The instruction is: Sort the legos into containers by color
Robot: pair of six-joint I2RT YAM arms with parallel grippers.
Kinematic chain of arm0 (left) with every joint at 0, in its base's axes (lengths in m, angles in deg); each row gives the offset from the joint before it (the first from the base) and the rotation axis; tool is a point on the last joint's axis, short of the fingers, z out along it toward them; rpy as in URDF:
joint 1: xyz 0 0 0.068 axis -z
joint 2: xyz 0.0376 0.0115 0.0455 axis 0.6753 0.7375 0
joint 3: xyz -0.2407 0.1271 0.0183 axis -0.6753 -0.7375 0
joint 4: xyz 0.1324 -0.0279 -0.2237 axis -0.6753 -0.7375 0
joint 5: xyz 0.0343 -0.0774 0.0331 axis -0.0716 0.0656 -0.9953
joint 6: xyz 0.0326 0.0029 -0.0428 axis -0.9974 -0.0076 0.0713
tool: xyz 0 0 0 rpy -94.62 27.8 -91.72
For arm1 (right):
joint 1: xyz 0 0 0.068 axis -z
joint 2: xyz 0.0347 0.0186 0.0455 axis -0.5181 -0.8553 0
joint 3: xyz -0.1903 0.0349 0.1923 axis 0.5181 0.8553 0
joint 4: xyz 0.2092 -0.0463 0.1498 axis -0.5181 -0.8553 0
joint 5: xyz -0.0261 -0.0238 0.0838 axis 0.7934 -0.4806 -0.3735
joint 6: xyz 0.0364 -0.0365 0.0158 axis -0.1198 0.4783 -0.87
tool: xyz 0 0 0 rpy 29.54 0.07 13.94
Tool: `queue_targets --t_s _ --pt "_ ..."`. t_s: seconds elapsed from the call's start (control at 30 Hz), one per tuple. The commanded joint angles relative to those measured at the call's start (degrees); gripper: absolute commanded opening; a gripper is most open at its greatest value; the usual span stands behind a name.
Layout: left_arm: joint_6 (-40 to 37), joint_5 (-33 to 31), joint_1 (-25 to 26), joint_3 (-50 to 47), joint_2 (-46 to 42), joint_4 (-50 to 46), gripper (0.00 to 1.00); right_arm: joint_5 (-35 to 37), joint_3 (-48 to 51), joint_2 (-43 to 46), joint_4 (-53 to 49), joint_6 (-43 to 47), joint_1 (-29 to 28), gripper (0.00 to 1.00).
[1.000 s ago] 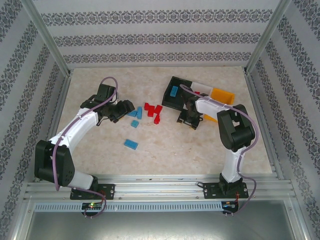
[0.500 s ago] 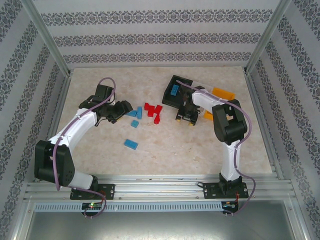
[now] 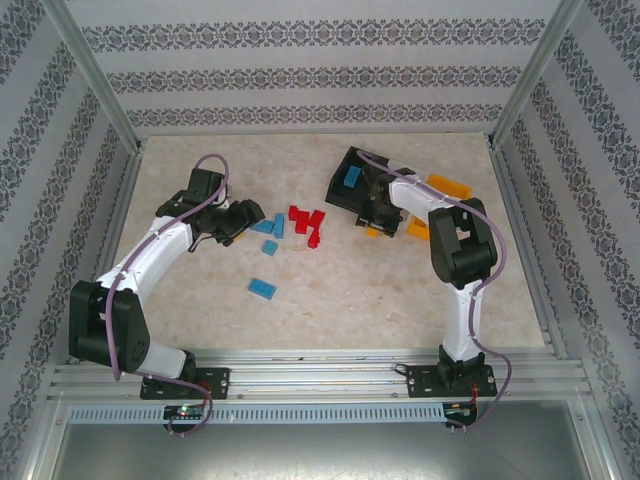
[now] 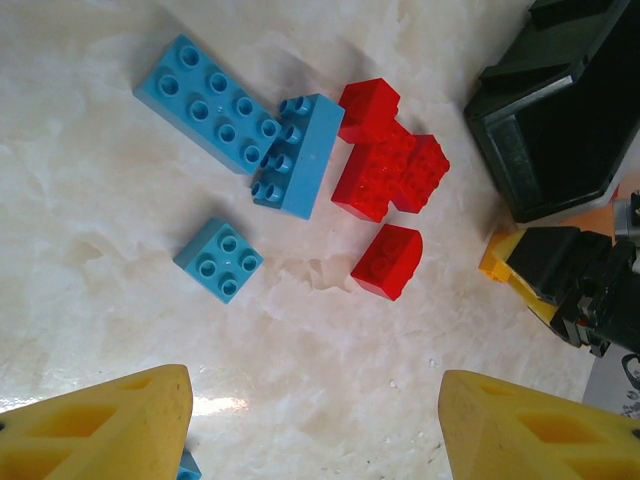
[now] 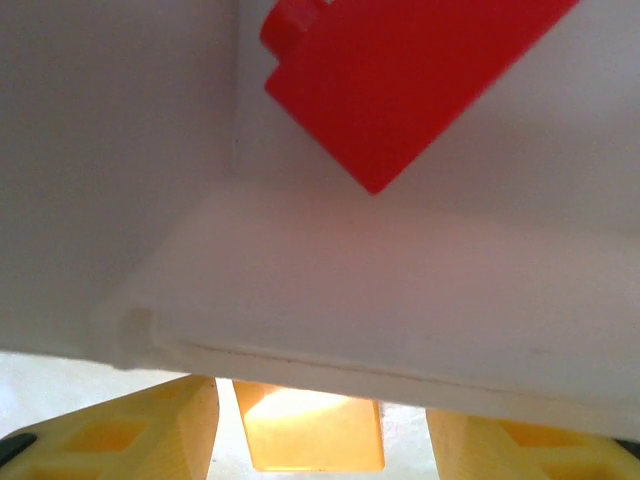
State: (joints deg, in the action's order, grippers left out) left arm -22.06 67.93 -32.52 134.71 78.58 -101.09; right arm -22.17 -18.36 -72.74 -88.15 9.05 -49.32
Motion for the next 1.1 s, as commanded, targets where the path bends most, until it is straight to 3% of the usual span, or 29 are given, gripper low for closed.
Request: queue_targets --t_s 0.0,0.17,0.37,0.53,0.73,0.9,1.07 --pt "0.54 0.95 -1.08 -1.28 -0.04 1.46 0.67 3.25 0.93 0.77 3.50 1.05 0.17 0.57" --pt "0.39 1.14 -1.86 -2.34 -0.93 0.47 0.67 1.98 -0.37 -3.08 3.45 0.18 0.13 0.56" --pt "0.19 1.35 -3.15 -3.91 -1.88 0.44 0.67 1.87 0.63 -3.40 2.81 -0.55 -1.40 0.42" --pt "0.98 1.73 -3.37 -4.51 -1.75 1.99 0.67 2.16 3.92 1.30 2.37 -1.03 -2.20 0.27" --pt "1.54 1.92 -3.35 -4.24 -1.24 3.25 0.67 1.69 7.34 12.28 -0.63 -1.70 -2.25 0.28" --pt "0.08 2.12 -1.60 -2.82 0.80 2.46 0.67 1.31 8.74 20.67 -3.52 -0.01 2.92 0.29" --pt "-2.48 2.01 3.01 0.87 6.16 -0.89 0.67 1.52 7.46 21.79 -4.28 5.12 13.62 0.29"
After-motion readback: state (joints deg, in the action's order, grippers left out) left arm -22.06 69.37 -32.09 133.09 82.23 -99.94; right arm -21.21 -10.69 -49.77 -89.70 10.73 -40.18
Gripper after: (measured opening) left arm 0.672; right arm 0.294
